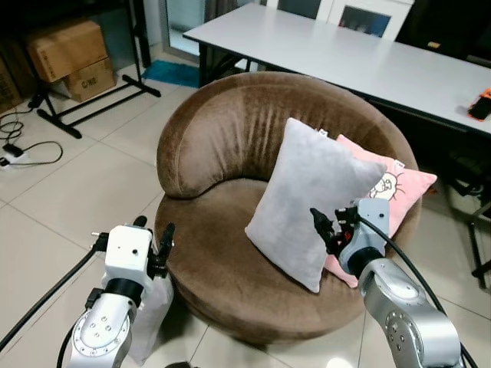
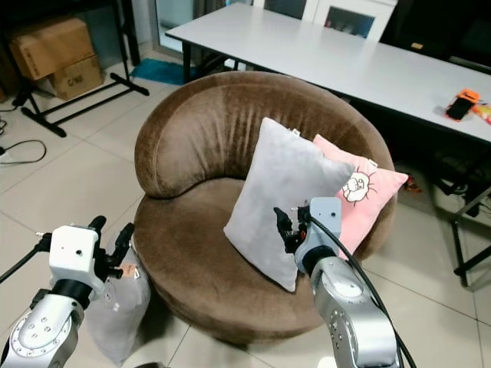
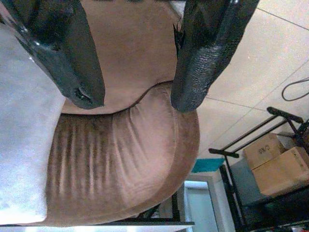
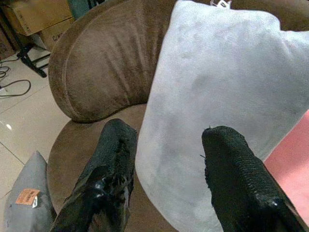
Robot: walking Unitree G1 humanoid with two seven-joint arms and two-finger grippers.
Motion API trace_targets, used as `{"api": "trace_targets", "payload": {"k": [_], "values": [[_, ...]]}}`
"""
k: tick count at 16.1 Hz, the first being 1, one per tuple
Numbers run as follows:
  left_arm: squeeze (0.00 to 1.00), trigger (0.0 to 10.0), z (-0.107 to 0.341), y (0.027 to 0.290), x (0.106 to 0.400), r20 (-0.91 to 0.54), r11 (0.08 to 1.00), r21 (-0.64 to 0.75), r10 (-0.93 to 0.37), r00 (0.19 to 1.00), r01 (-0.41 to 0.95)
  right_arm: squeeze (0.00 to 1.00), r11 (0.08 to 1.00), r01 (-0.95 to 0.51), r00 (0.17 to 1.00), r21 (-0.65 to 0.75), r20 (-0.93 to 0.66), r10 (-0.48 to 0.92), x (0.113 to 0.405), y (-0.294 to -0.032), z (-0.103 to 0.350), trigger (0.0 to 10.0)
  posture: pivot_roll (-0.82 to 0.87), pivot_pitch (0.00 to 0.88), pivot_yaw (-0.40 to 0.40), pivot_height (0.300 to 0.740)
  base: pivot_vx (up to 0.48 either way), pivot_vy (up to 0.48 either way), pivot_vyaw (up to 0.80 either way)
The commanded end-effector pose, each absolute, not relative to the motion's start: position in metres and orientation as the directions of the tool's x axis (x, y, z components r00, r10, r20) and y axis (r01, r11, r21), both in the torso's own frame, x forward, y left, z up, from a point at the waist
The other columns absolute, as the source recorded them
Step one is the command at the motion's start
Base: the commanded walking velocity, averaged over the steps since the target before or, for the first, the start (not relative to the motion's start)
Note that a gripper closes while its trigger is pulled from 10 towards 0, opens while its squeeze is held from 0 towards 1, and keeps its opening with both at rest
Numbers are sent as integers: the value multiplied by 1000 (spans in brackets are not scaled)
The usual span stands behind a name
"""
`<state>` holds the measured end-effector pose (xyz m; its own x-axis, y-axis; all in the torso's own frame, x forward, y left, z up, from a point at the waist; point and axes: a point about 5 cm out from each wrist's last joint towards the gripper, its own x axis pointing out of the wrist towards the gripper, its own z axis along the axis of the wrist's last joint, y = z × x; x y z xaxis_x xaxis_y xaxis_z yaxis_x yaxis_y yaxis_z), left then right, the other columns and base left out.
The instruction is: Move the pillow to the sofa from floor
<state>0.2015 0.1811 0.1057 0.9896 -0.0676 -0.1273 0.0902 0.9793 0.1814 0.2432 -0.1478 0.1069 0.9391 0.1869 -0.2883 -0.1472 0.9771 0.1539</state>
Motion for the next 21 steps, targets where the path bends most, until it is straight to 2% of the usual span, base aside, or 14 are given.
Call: {"api": "trace_targets", "payload": {"k": [1,16,20,21], "values": [[0,10000,106,180,202,-125,980,180,-68,990,90,0,977,-153,941,147,-279,189,244,-148,108,10000,-21,0,-88,740,0,289,0],[0,10000,107,180,208,-122,978,184,-72,990,94,0,979,-143,947,148,-268,179,248,-149,109,10000,-25,0,-75,740,0,309,0],[0,10000,108,179,208,-106,981,170,-80,991,97,0,979,-142,948,146,-265,177,247,-149,109,10000,-27,0,-70,740,0,0,0],[0,10000,109,179,209,-95,981,162,-87,992,102,0,975,-186,945,121,-251,211,247,-145,111,10000,-27,0,-70,740,0,0,0]]}}
